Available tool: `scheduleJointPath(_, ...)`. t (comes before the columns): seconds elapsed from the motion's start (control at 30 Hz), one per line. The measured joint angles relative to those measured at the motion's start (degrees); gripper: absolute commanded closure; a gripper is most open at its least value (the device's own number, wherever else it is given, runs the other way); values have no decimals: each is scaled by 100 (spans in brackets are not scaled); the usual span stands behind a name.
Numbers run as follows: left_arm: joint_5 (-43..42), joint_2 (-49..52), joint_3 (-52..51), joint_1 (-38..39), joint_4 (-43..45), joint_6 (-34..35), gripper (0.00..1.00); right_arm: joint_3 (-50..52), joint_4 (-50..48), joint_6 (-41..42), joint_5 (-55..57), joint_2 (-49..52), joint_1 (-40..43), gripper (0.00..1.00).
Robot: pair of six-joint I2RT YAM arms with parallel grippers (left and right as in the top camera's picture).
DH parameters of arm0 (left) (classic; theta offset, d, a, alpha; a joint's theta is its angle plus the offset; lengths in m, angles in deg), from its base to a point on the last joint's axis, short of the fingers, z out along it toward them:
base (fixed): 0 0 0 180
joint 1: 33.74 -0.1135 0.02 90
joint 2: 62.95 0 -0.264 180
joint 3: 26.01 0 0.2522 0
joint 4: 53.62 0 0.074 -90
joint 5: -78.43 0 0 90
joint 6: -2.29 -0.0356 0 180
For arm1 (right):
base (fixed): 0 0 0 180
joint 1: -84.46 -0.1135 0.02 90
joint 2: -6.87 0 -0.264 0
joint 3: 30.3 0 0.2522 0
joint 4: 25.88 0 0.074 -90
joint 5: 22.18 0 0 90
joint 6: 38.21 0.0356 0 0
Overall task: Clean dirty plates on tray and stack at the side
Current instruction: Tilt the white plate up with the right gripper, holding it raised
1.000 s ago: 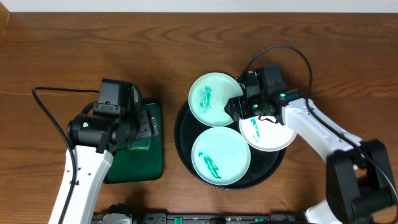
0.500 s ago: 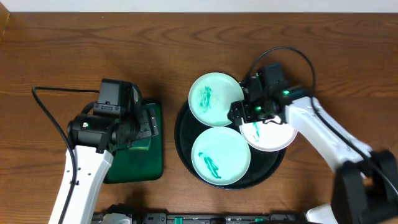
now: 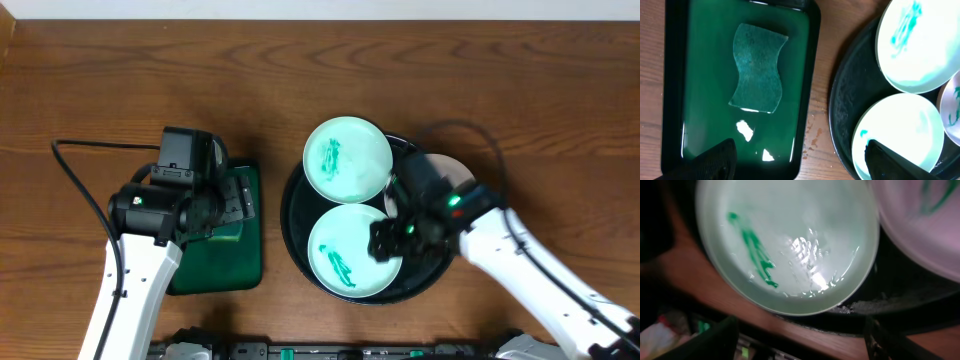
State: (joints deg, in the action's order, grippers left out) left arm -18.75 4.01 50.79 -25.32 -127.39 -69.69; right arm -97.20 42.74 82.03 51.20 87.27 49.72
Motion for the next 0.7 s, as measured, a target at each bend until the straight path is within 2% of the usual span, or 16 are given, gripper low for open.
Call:
scheduleJointPath(0.17,0,0,0,0,-24,0,18,822,-627,911,223,37,-68,25)
scheduleJointPath(0.33,0,0,0,0,-22,0,18,922,-1134,1296,520,37,-68,25)
scheduleJointPath(0.57,0,0,0,0,-24,0,18,1154,-1818,1864,962,39,-68,31)
scheduleJointPath(0.7,0,0,0,0,-22,0,18,1443,-2048,2041,1029,96,-68,39)
